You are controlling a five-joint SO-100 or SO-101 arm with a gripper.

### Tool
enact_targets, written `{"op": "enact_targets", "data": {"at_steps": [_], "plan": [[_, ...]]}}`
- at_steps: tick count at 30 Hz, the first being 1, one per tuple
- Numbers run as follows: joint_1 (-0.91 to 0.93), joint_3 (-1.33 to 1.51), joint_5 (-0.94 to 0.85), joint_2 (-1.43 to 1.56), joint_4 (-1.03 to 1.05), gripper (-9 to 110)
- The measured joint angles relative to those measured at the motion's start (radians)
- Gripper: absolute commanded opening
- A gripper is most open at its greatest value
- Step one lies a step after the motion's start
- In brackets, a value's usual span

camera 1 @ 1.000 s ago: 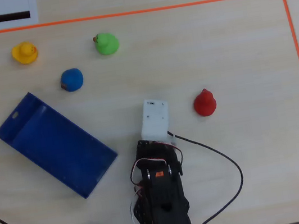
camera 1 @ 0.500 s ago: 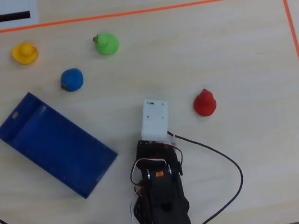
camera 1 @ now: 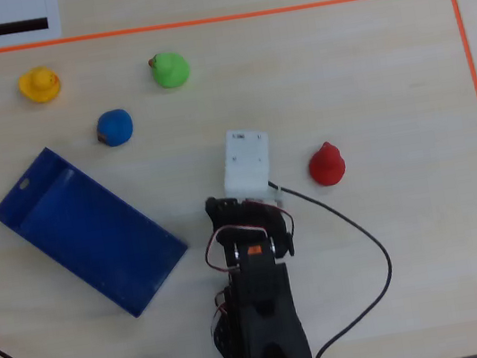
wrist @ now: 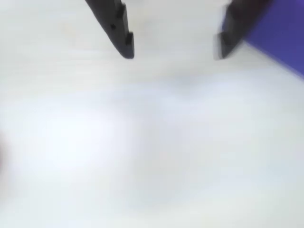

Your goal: Grasp blue duck and put it into box.

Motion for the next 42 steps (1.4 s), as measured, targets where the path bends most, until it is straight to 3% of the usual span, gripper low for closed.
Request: {"op": "enact_targets", "data": {"at_steps": [7, 12, 25, 42], "plan": [[-0.23, -0.649, 0.241, -0.597, 0.038, 37], [-0.359, -0.882, 0.367, -0.905, -0.028, 37], [-0.459, -0.882, 0.442, -1.189, -0.367, 36], [-0.456, -0.867, 0.442, -1.327, -0.554, 33]]}}
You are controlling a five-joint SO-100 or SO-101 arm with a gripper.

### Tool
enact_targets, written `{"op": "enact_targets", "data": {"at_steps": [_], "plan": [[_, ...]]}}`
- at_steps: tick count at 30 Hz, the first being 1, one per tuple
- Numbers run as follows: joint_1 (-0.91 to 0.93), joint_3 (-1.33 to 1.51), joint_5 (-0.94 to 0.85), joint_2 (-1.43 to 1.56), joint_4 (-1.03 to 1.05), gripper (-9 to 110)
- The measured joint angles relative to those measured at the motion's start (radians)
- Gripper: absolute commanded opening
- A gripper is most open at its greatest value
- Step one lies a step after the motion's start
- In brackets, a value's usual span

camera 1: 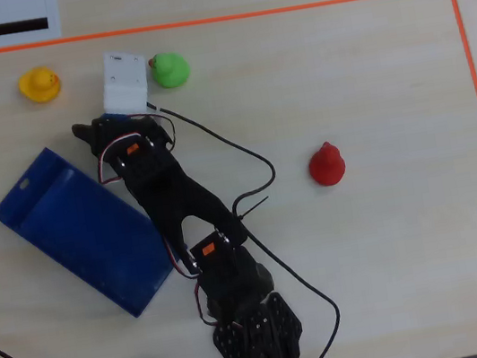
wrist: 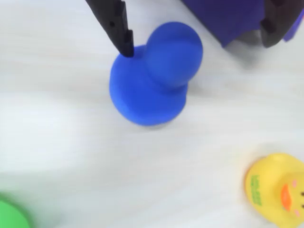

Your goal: Grasp blue duck and put it into box.

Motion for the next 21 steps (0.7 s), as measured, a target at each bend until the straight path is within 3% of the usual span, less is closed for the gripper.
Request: {"op": "enact_targets", "data": {"at_steps": [3, 6, 15, 21], "plan": [[0.0, 0.0, 0.0, -0.017, -0.021, 28], [0.0, 0.0, 0.0, -0.035, -0.04, 0], [0.005, 0.018, 0.031, -0.041, -0.094, 0], [0.046, -0.132, 0.156, 0.074, 0.176, 0]]}}
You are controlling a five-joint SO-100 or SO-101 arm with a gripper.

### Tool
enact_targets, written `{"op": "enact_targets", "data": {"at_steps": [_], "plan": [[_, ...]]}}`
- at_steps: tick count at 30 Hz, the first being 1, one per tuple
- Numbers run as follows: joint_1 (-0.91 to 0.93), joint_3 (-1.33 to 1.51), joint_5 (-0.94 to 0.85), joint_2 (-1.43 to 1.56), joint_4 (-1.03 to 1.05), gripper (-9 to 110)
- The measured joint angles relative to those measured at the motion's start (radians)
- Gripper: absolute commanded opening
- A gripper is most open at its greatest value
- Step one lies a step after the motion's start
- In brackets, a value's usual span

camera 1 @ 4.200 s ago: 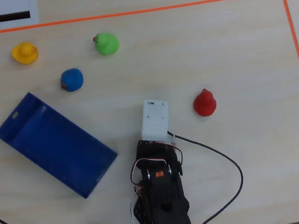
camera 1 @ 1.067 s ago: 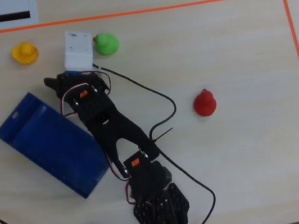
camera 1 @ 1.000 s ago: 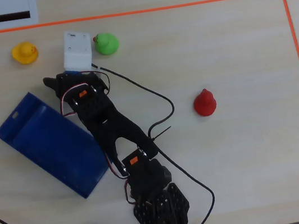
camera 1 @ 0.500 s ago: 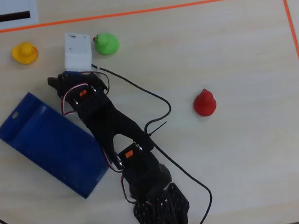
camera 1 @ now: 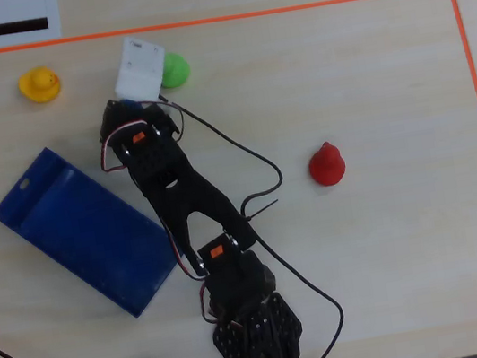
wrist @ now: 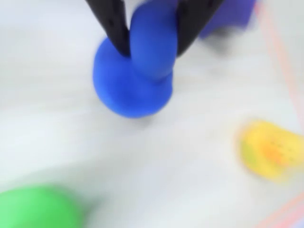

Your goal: Grasp blue duck and put it into box.

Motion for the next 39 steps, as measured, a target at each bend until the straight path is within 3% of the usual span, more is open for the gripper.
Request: {"op": "enact_targets", "data": {"at_steps": [7, 13, 18, 21, 26, 29, 33, 39], "plan": [[-0.103, -0.318, 0.064, 0.17, 0.488, 0], [-0.351, -0.276, 0.109, 0.176, 0.733, 0], [-0.483, -0.13, 0.152, 0.176, 0.69, 1], [-0.528, -0.049, 0.166, 0.176, 0.632, 26], [-0.54, 0.112, 0.115, 0.213, 0.511, 33], [-0.479, 0.13, 0.071, 0.235, 0.471, 30], [-0.319, 0.129, 0.003, 0.288, 0.442, 0], [0.002, 0.333, -0.106, 0.561, 0.146, 0]]}}
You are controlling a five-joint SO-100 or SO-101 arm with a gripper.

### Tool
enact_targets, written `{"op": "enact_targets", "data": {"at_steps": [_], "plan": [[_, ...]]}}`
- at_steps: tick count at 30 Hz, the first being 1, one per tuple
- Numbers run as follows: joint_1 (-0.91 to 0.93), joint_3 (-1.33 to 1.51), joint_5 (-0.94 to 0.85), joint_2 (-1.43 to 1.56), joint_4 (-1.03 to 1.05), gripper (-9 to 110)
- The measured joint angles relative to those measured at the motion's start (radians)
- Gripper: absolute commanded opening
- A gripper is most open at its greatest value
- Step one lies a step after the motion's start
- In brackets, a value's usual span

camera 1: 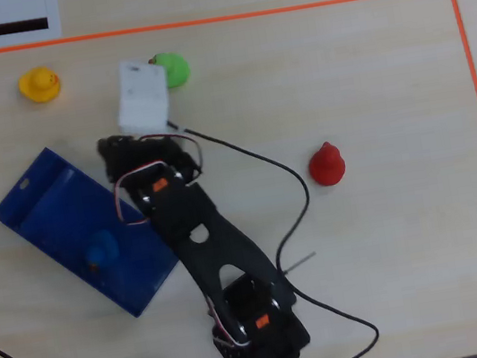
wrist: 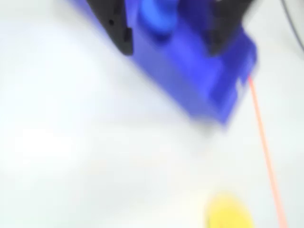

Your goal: Grasp blue duck and put it into box.

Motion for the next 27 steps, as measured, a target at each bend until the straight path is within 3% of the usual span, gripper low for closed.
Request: {"op": "enact_targets", "data": {"at_steps": [7, 12, 16, 27], "plan": [[0.256, 0.56, -0.149, 0.463, -0.445, 0], [0.316, 0.976, -0.235, 0.821, -0.52, 0], [0.354, 1.177, -0.241, 1.052, -0.394, 0], [0.362, 1.189, -0.311, 1.301, 0.173, 0]]}}
